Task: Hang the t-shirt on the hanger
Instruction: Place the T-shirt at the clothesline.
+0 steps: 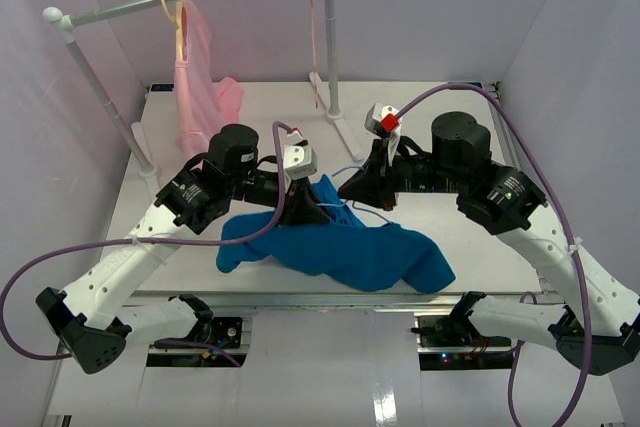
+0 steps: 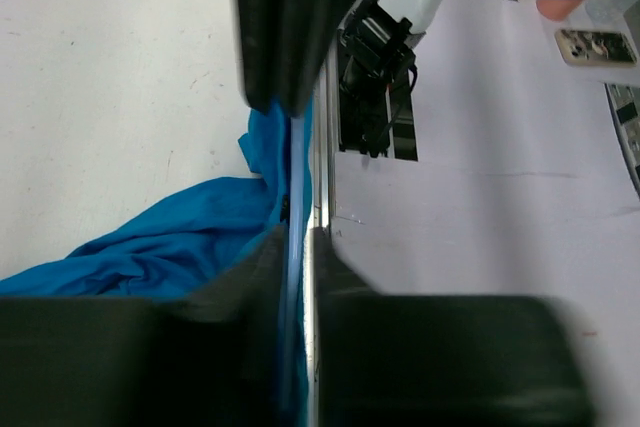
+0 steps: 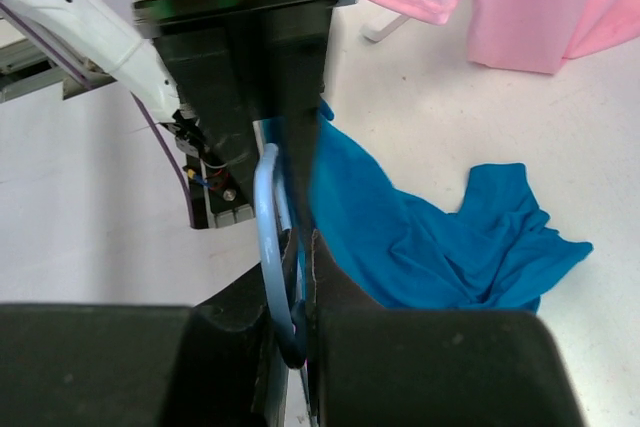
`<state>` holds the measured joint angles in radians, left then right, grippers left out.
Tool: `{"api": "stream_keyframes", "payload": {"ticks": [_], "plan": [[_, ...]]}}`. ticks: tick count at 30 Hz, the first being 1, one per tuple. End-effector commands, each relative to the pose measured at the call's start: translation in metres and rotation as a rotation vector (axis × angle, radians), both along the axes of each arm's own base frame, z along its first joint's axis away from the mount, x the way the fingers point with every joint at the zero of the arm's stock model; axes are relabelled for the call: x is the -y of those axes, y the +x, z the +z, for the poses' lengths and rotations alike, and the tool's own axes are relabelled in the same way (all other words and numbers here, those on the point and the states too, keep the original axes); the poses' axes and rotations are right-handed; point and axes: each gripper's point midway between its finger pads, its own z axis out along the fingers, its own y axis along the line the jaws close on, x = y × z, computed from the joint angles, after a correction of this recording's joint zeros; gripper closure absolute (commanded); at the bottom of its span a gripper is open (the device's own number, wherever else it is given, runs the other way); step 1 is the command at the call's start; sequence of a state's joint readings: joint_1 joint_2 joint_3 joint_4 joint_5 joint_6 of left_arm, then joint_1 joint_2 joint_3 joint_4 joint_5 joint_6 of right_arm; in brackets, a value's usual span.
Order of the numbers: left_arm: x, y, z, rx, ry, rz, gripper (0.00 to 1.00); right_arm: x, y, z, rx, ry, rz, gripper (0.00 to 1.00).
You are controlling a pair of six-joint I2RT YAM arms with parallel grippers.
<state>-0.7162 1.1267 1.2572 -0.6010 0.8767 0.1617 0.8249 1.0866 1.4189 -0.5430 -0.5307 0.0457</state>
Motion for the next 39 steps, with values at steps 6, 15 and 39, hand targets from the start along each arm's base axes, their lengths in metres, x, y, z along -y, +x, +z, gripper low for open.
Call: {"api": "stream_keyframes", "payload": {"ticks": [6, 15, 39], "plan": [[-0.005, 0.054, 0.035, 0.004, 0.009, 0.338, 0.24, -0.003, 0.005, 0.007, 0.029, 0.005, -0.027, 0.92], [-0.011, 0.055, 0.06, -0.039, -0.032, 0.416, 0.26, 0.003, 0.053, 0.006, 0.002, -0.075, -0.293, 0.92], [-0.083, 0.059, 0.026, -0.105, -0.164, 0.846, 0.22, -0.093, 0.161, 0.054, -0.041, 0.199, -0.844, 0.92]]}}
